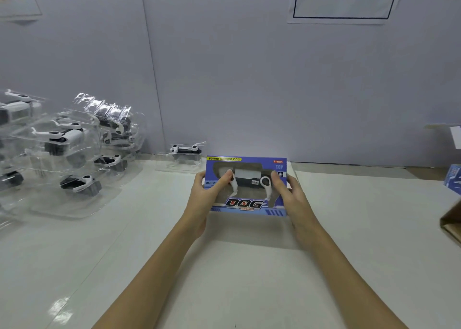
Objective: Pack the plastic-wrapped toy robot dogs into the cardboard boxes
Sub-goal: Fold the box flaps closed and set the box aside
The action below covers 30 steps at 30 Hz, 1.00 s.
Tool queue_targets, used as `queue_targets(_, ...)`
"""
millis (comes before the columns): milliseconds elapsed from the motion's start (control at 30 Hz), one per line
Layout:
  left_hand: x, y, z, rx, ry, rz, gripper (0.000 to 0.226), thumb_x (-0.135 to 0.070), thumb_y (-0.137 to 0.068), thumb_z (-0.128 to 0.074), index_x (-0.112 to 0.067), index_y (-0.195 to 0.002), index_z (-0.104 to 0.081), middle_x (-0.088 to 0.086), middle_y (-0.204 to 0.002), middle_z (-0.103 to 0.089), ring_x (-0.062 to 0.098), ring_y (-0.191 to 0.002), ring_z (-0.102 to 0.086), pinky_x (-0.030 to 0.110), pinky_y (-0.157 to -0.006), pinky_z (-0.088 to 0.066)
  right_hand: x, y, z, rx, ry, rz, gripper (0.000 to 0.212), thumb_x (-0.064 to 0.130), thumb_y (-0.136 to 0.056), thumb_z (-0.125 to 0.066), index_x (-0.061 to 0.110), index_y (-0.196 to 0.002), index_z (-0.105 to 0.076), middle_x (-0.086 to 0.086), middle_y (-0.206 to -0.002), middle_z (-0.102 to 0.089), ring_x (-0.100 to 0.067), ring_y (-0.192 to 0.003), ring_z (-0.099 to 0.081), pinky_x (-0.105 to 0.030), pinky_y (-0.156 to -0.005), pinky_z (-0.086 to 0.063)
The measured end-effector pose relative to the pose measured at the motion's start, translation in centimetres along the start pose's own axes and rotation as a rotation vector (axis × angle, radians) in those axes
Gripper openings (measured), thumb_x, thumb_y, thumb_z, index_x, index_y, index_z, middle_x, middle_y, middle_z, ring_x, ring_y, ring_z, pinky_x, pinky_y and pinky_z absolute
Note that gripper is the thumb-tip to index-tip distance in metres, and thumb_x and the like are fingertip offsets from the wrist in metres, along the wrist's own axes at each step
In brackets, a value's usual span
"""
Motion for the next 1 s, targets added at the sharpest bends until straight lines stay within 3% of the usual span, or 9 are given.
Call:
queue_targets(67,-0.1,-0.1,0.0,0.051,-0.014,0.017,0.068,-0.061,-0.073,-0.083,-0.03,-0.128,-0.061,-0.002,-0.115,-0.078,0.023,-0.106,-0.076,0.048,-0.098,-0.057,0.0,-0.1,0.3,-0.027,-0.05,-0.021,0.044,0.065,-0.089,-0.061,0.031,-0.117,-0.066,0.006,-0.099,-0.079,-0.012,-0.093,-0.076,-0.028,-0.084,-0.057)
queue_targets(200,0.0,-0.1,-0.6,0.16,0.017,0.07,0.055,-0.067,-0.086,-0.061,-0.039,-0.132,-0.064,-0.005,-0.128,-0.073,0.021,-0.124,-0.067,0.044,-0.1,-0.058,0.8,0.2,0.8,-0.126,-0.066,0.062,0.038,0.056,-0.105,-0.045,0.031,-0.114,-0.071,0.026,-0.084,-0.074,0.01,-0.072,-0.065,-0.007,-0.065,-0.045)
queue_targets(300,0.4,0.0,-1.1,0.206,0.052,0.043,0.056,-0.063,-0.093,-0.056,-0.036,-0.142,-0.059,-0.004,-0.141,-0.066,0.017,-0.133,-0.061,0.04,-0.11,-0.05,1.0,0.0,1.1,-0.125,-0.094,0.092,0.034,0.054,-0.106,-0.045,0.034,-0.119,-0.07,0.02,-0.105,-0.077,0.001,-0.098,-0.072,-0.019,-0.082,-0.051)
queue_targets(433,0.0,0.3,-1.3,0.19,0.111,-0.008,0.058,-0.061,-0.095,-0.055,-0.028,-0.144,-0.058,-0.009,-0.137,-0.068,0.01,-0.126,-0.064,0.023,-0.098,-0.052,1.2,0.0,1.1,-0.095,-0.126,0.112,0.042,0.056,-0.1,-0.052,0.028,-0.128,-0.064,0.004,-0.118,-0.076,-0.022,-0.113,-0.071,-0.033,-0.089,-0.058)
queue_targets(567,-1.1,-0.2,-0.5,0.002,0.169,-0.076,0.045,-0.043,-0.101,-0.059,-0.013,-0.134,-0.06,-0.005,-0.109,-0.076,0.009,-0.099,-0.071,0.023,-0.082,-0.057,1.1,-0.1,1.3,-0.111,-0.124,0.073,0.057,0.062,-0.088,-0.064,0.041,-0.14,-0.055,0.002,-0.113,-0.074,-0.015,-0.103,-0.073,-0.03,-0.078,-0.059)
queue_targets(700,-1.3,-0.6,0.8,-0.065,0.359,0.024,0.037,-0.029,-0.104,-0.059,-0.008,-0.134,-0.058,0.01,-0.124,-0.07,0.019,-0.107,-0.069,0.038,-0.108,-0.048,0.2,0.2,0.6,-0.063,-0.205,-0.089,0.028,0.052,-0.1,-0.062,0.033,-0.121,-0.063,0.002,-0.101,-0.079,-0.017,-0.079,-0.077,-0.033,-0.06,-0.06)
queue_targets(767,-1.5,-0.5,1.0,-0.058,0.3,-0.004,0.026,-0.025,-0.105,-0.058,-0.006,-0.121,-0.067,0.006,-0.113,-0.074,0.014,-0.097,-0.071,0.032,-0.101,-0.051,0.2,0.5,0.3,-0.016,-0.212,-0.145,0.031,0.05,-0.099,-0.064,0.022,-0.11,-0.058,0.001,-0.094,-0.078,-0.019,-0.078,-0.076,-0.038,-0.062,-0.061)
queue_targets(867,-1.8,-0.5,1.8,-0.134,0.305,-0.009,0.032,-0.027,-0.107,-0.054,-0.004,-0.121,-0.072,0.009,-0.117,-0.075,0.022,-0.106,-0.069,0.034,-0.101,-0.052,1.2,0.9,0.2,0.122,-0.025,-0.095,0.049,0.057,-0.092,-0.066,0.013,-0.111,-0.053,-0.01,-0.099,-0.077,-0.023,-0.082,-0.075,-0.047,-0.073,-0.065)
queue_targets(1000,-2.4,-0.4,2.7,-0.137,0.283,0.005,0.046,-0.045,-0.105,-0.053,-0.008,-0.125,-0.073,0.017,-0.123,-0.074,0.034,-0.11,-0.071,0.048,-0.106,-0.051,2.0,1.9,-0.9,0.476,0.268,-0.094,0.059,0.058,-0.086,-0.074,0.028,-0.134,-0.059,-0.013,-0.107,-0.077,-0.03,-0.09,-0.077,-0.041,-0.075,-0.062)
Point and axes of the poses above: each hand's wrist, its own y-axis away from the middle knuckle, its own z-axis out of the back of the hand, x = y × z, the point moved 6 cm from there along -y, towards the middle knuckle
